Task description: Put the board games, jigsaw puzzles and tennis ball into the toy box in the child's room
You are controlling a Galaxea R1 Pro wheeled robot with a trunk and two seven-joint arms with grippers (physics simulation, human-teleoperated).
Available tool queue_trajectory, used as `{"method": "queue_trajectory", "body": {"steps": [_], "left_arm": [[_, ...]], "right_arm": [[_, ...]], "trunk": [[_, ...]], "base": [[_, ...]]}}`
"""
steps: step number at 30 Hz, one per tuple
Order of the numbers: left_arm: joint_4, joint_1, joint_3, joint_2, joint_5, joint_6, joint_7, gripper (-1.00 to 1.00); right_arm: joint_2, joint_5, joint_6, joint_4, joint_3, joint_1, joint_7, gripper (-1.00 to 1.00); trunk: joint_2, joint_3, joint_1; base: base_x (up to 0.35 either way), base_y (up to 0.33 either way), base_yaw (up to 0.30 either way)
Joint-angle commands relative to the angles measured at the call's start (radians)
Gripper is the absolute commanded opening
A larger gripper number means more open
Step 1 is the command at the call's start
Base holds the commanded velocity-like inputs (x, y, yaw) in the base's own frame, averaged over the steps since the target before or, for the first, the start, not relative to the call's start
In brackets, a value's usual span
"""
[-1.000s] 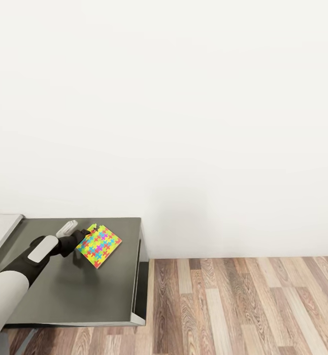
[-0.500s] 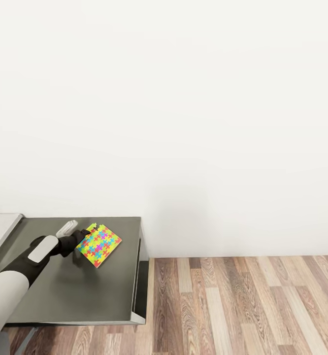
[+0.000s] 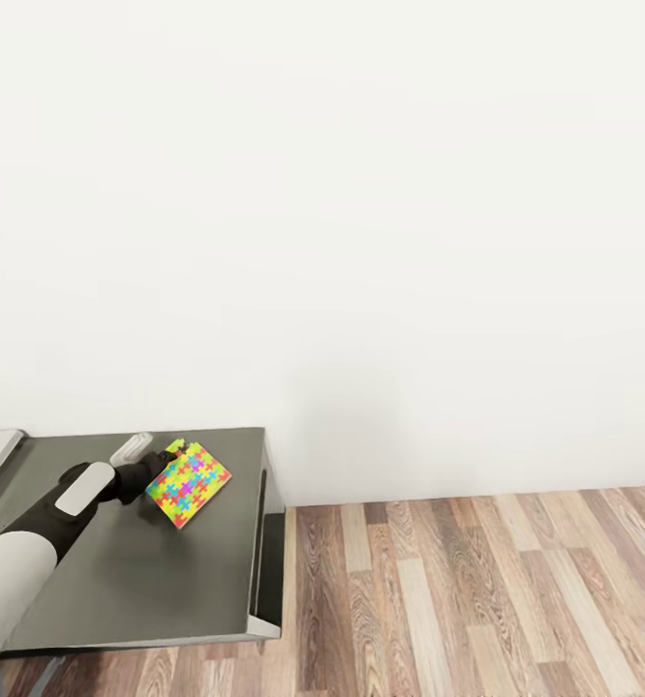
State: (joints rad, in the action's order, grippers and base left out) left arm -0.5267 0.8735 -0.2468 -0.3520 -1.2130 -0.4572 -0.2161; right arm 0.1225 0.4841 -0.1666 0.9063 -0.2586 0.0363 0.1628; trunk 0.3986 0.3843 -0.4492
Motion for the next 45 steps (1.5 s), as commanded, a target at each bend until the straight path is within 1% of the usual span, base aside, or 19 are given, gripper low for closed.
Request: {"method": "queue_trajectory", "body": {"steps": [1, 36, 45], "left_arm": [[-0.003, -0.001, -0.007, -0.001, -0.026, 0.001, -0.008, 1.0], [-0.003, -0.001, -0.009, -0.001, -0.026, 0.0, -0.007, 1.0], [-0.003, -0.001, -0.009, -0.002, -0.026, 0.0, -0.006, 1.0]], "right_arm": [[0.0, 0.008, -0.005, 0.003, 0.001, 0.0, 0.005, 1.0], [0.0, 0.008, -0.005, 0.003, 0.001, 0.0, 0.005, 1.0], [0.0, 0.008, -0.005, 0.003, 0.001, 0.0, 0.006, 1.0]], "trunk": [[0.001, 0.002, -0.001], [0.001, -0.01, -0.001], [0.001, -0.011, -0.001]], "base": [[0.0, 0.0, -0.076], [-0.003, 0.0, -0.064], [-0.045, -0.008, -0.009]]}}
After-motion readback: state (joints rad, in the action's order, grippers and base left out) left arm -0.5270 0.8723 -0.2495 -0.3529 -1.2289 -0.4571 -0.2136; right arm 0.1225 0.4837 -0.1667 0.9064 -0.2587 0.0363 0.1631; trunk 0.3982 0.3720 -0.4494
